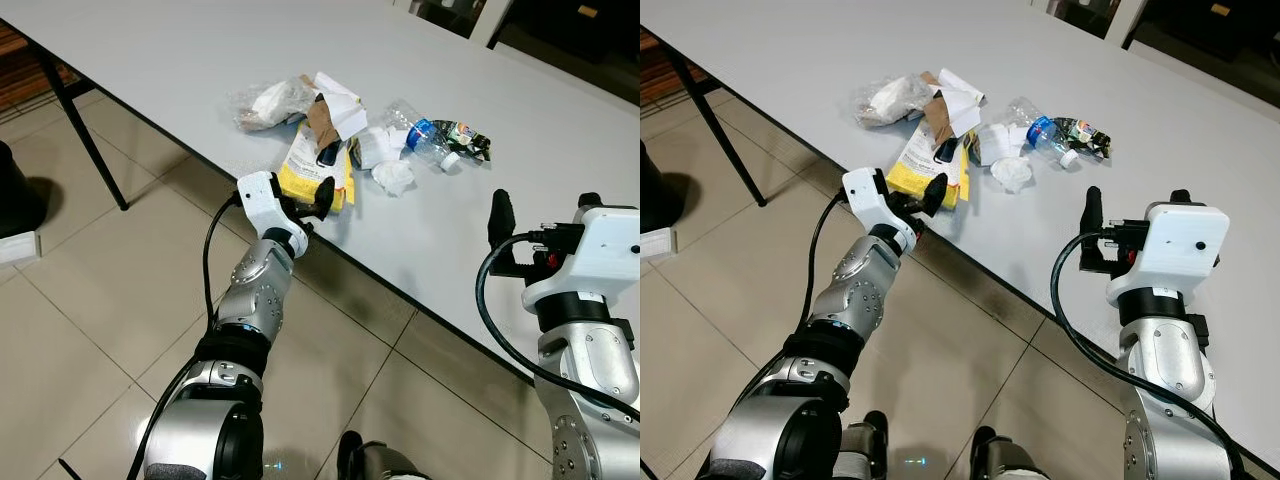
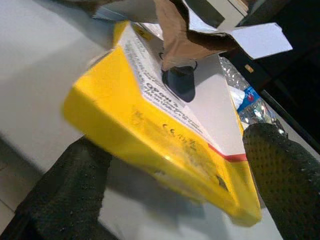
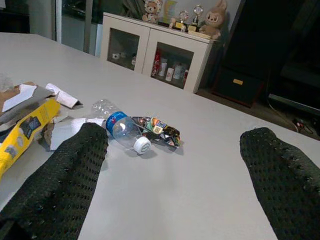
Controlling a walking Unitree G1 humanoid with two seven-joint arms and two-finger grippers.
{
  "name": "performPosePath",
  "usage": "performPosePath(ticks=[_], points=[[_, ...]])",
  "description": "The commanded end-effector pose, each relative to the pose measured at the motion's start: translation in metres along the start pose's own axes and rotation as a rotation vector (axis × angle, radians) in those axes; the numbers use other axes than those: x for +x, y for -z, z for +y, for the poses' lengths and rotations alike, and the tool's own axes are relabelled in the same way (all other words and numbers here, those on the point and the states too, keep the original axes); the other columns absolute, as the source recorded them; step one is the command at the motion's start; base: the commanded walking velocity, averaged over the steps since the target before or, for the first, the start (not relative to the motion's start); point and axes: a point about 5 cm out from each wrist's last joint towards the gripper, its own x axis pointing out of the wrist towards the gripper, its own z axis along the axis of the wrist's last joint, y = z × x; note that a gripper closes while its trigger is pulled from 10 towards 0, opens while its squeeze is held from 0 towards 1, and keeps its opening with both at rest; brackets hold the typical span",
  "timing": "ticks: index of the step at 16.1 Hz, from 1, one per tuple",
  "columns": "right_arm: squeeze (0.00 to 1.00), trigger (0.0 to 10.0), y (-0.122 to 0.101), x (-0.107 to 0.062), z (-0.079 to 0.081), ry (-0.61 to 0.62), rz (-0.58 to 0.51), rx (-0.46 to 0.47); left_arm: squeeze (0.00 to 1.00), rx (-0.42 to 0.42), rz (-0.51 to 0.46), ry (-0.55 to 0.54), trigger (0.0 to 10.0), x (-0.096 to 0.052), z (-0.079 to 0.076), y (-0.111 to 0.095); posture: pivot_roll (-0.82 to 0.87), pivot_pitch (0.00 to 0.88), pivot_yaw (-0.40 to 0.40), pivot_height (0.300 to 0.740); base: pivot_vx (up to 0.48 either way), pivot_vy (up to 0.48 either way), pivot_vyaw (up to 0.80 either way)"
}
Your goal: Picking trash to rubbish bin
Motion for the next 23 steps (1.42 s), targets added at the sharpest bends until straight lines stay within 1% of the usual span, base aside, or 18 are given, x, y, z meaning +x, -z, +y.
performPosePath(ticks=[1,4,6,8,10,11,13,15,17,19,20,23], points=[[0.0,10.0,-0.002,-0.002,-0.002,0.022,-0.009,-0.006,0.0,-0.001,0.045,0.029,10.0,0.003,-0.011,0.009,-0.02,0.213,-0.093,0.74,0.0,0.0,0.0],[0.0,10.0,-0.004,-0.003,-0.003,0.019,-0.005,-0.012,0.0,-0.014,0.054,0.022,10.0,0.006,-0.012,0.012,-0.05,0.225,-0.109,0.74,0.0,0.0,0.0],[0.0,10.0,-0.005,-0.008,-0.008,0.027,0.002,-0.029,0.0,-0.088,0.076,0.002,10.0,0.009,-0.014,0.017,-0.09,0.226,-0.121,0.74,0.0,0.0,0.0],[0.0,10.0,-0.008,-0.01,-0.011,0.033,0.002,-0.043,0.0,-0.14,0.074,-0.001,10.0,0.012,-0.016,0.016,-0.11,0.225,-0.126,0.74,0.0,0.0,0.0],[0.0,10.0,-0.009,-0.011,-0.012,0.037,0.002,-0.05,0.0,-0.168,0.069,-0.005,10.0,0.014,-0.017,0.014,-0.13,0.224,-0.128,0.74,0.0,0.0,0.0],[0.0,10.0,-0.011,-0.013,-0.014,0.044,0.005,-0.058,0.0,-0.183,0.065,-0.02,10.0,0.017,-0.016,0.01,-0.15,0.222,-0.126,0.74,0.0,0.0,0.0],[0.0,10.0,-0.012,-0.016,-0.016,0.053,0.008,-0.064,0.0,-0.181,0.05,-0.029,10.0,0.021,-0.015,0.001,-0.15,0.221,-0.123,0.74,0.0,0.0,0.0],[0.0,10.0,-0.012,-0.017,-0.016,0.054,0.011,-0.064,0.0,-0.178,0.044,-0.028,10.0,0.022,-0.014,-0.002,-0.15,0.221,-0.118,0.74,0.0,0.0,0.0],[0.0,10.0,-0.012,-0.018,-0.015,0.059,0.014,-0.06,0.0,-0.19,0.05,-0.052,10.0,0.023,-0.007,-0.006,-0.16,0.224,-0.115,0.74,0.0,0.0,0.0],[0.0,10.0,-0.012,-0.019,-0.015,0.061,0.019,-0.057,0.0,-0.196,0.053,-0.061,10.0,0.023,-0.005,-0.007,-0.16,0.227,-0.117,0.74,0.0,0.0,0.0],[0.0,10.0,-0.011,-0.02,-0.015,0.061,0.026,-0.056,0.0,-0.215,0.053,-0.068,0.0,0.022,-0.002,-0.006,-0.17,0.232,-0.119,0.74,0.0,0.0,0.0],[0.0,10.0,-0.011,-0.021,-0.015,0.063,0.031,-0.056,0.0,-0.232,0.048,-0.071,0.0,0.022,-0.001,-0.007,-0.18,0.232,-0.12,0.74,0.0,0.0,0.0]])
